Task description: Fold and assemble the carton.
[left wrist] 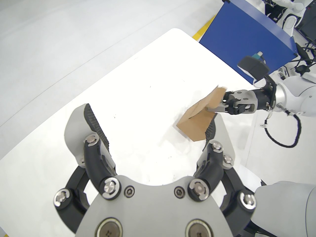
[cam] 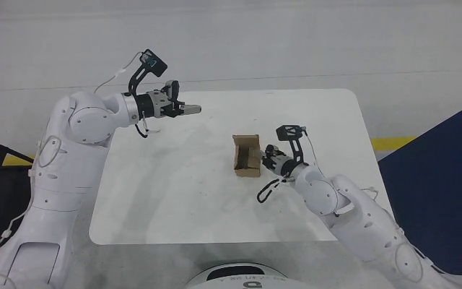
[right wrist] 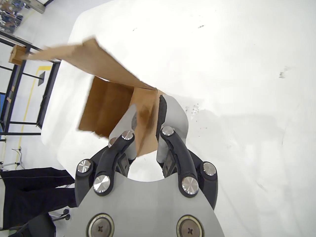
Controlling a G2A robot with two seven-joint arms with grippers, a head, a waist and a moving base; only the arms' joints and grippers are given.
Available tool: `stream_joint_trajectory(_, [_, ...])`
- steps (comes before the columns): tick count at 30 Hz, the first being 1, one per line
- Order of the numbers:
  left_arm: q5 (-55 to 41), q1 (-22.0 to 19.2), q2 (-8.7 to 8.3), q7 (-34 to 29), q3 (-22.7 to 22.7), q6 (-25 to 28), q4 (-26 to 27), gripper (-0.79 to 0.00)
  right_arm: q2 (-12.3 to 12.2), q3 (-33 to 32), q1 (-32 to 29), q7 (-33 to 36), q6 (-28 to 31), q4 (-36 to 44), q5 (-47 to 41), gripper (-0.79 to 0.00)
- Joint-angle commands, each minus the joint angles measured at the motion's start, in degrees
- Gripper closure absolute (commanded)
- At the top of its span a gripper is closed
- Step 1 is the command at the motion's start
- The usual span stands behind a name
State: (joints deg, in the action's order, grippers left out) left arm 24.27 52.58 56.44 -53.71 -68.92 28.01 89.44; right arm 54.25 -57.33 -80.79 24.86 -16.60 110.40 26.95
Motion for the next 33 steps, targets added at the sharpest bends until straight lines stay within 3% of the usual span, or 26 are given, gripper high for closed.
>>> stream_joint_trajectory(1, [5.2, -0.2, -0.26, -5.0, 0.7, -1.9, 2.0, -0.785, 0.0, -1.5, -1.0, -2.8, 6.1, -1.9, -3.6, -0.727])
stream_joint_trajectory(4, [6.5, -0.7, -0.65, -11.3, 1.4, -1.9, 4.5, -0.785, -0.2, -4.4, -3.1, -6.3, 17.5, -6.4, -8.9, -0.68])
stream_joint_trajectory(8, [3.3, -1.6, -0.74, -16.4, 2.4, -3.2, 6.1, -0.785, -0.6, -7.9, -6.6, -12.1, 26.6, -11.3, -8.9, -0.674])
stream_joint_trajectory(10, [3.4, -3.0, -0.48, -18.8, 4.9, -2.9, 6.2, -0.785, -0.6, -8.6, -7.7, -14.0, 32.2, -12.6, -9.2, -0.643])
stream_joint_trajectory(13, [3.5, -6.6, 0.84, -18.0, 10.7, -2.5, 2.6, -0.785, -0.4, -8.7, -7.8, -17.0, 42.3, -15.3, -9.6, -0.668])
stream_joint_trajectory(17, [3.3, -14.3, 4.04, -16.8, 20.2, -4.4, -6.4, -0.76, 0.3, -7.4, -6.2, -21.1, 52.3, -21.1, -9.9, -0.757])
stream_joint_trajectory(19, [0.7, -18.2, 6.05, -15.2, 24.2, -5.0, -10.7, -0.763, 0.8, -6.7, -5.1, -22.8, 54.1, -23.9, -9.6, -0.779])
stream_joint_trajectory(23, [-1.3, -24.2, 10.11, -16.6, 32.6, -4.9, -17.7, -0.696, 1.5, -5.9, -3.5, -25.0, 55.9, -27.7, -8.5, -0.757])
stream_joint_trajectory(28, [-3.8, -28.0, 14.66, -16.3, 39.7, -3.0, -25.1, -0.665, 2.2, -5.1, -2.2, -25.8, 56.1, -30.4, -7.1, -0.76])
stream_joint_trajectory(33, [-5.7, -29.9, 18.44, -14.7, 43.8, -1.7, -31.0, -0.656, 2.9, -4.2, 0.1, -25.7, 57.6, -32.1, -4.8, -0.77])
